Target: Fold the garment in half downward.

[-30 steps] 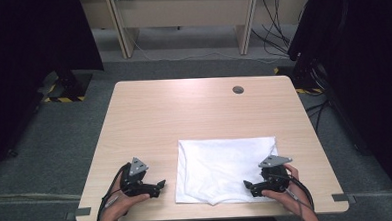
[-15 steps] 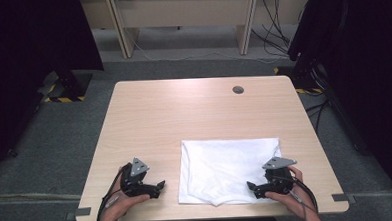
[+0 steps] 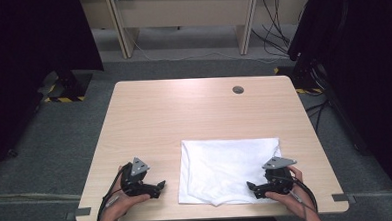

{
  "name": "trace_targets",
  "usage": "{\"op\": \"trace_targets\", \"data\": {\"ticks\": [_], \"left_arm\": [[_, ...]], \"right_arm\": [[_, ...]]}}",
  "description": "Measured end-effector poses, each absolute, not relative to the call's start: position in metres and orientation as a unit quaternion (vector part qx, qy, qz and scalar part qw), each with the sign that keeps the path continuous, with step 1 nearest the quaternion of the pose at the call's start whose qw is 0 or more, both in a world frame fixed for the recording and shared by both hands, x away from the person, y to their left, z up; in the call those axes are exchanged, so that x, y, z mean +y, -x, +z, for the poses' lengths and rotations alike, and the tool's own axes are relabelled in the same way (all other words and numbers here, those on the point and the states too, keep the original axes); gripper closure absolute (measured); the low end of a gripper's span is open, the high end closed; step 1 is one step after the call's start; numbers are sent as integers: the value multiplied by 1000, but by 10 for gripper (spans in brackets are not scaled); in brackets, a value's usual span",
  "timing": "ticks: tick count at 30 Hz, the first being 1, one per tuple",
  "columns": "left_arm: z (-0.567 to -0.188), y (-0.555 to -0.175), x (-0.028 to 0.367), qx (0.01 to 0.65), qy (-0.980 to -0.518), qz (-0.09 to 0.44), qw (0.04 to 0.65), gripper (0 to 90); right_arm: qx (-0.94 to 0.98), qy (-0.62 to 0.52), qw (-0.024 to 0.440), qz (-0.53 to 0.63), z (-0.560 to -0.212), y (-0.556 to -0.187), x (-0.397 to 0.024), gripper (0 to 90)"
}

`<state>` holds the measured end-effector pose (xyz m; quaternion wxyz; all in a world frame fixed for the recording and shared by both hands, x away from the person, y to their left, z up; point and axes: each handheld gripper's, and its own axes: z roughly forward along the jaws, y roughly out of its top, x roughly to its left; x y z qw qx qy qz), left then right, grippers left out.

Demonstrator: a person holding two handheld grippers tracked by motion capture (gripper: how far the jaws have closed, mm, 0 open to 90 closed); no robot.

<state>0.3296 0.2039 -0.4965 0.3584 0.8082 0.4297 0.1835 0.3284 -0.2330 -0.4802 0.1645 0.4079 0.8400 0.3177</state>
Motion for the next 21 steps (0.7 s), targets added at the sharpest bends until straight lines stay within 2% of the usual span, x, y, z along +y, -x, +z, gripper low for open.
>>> {"op": "trace_targets", "data": {"ticks": [21], "left_arm": [[-497, -330, 204, 430, -808, 183, 358, 0]], "right_arm": [[810, -401, 190, 383, -472, -314, -241, 47]]}}
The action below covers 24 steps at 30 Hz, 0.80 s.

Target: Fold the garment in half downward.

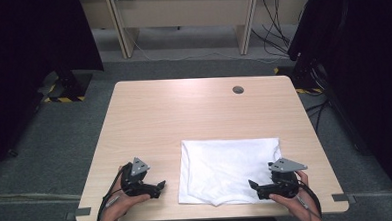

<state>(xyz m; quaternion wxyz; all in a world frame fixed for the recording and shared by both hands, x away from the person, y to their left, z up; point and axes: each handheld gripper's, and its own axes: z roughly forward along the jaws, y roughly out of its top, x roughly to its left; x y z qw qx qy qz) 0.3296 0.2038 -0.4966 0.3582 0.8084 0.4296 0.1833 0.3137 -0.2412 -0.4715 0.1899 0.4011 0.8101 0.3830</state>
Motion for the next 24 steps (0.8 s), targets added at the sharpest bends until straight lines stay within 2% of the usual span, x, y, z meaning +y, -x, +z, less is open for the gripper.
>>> {"op": "trace_targets", "data": {"ticks": [24], "left_arm": [[-497, -330, 204, 429, -809, 183, 358, 0]], "right_arm": [[790, -403, 200, 415, -475, -292, -255, 47]]}}
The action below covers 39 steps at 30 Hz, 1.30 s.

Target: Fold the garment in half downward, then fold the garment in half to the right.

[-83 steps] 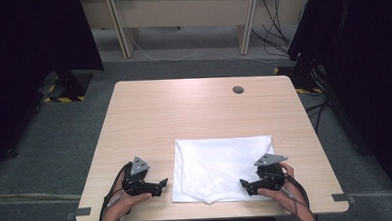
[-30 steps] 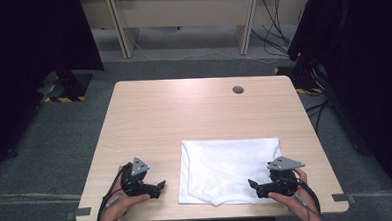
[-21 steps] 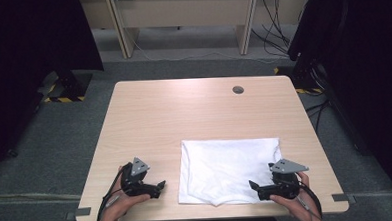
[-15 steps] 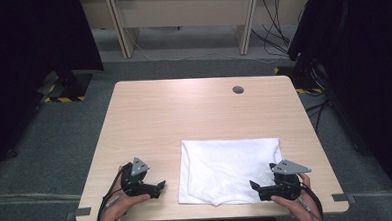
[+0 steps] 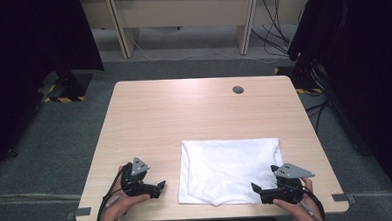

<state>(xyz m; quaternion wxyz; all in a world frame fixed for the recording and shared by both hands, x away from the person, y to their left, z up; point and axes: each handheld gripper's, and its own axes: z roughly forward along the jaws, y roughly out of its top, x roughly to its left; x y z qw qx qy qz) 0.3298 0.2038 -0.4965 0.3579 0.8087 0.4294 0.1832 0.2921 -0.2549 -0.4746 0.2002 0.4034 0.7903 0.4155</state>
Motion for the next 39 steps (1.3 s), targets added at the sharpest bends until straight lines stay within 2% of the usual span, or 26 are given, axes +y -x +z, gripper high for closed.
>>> {"op": "trace_targets", "data": {"ticks": [39], "left_arm": [[-497, -330, 204, 429, -809, 183, 358, 0]], "right_arm": [[783, -414, 202, 418, -478, -277, -267, 46]]}}
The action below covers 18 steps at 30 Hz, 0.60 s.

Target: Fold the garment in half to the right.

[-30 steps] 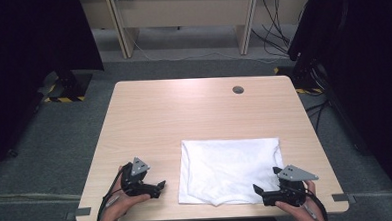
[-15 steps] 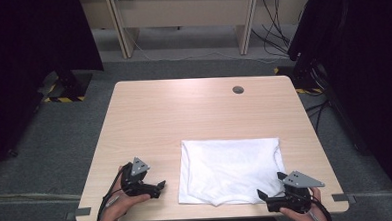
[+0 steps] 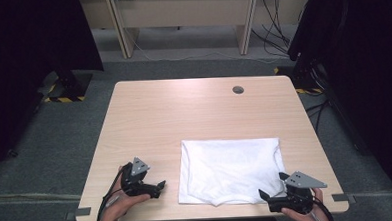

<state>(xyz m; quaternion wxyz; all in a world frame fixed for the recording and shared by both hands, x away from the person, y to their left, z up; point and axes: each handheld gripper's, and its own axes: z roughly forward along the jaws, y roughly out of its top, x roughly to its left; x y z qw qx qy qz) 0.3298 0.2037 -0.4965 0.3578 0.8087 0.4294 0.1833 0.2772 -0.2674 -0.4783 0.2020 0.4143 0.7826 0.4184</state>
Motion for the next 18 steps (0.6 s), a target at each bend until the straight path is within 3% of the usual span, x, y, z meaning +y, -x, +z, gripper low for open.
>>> {"op": "trace_targets", "data": {"ticks": [18], "left_arm": [[-497, -330, 204, 430, -808, 184, 358, 0]], "right_arm": [[798, -413, 195, 393, -485, -278, -261, 45]]}}
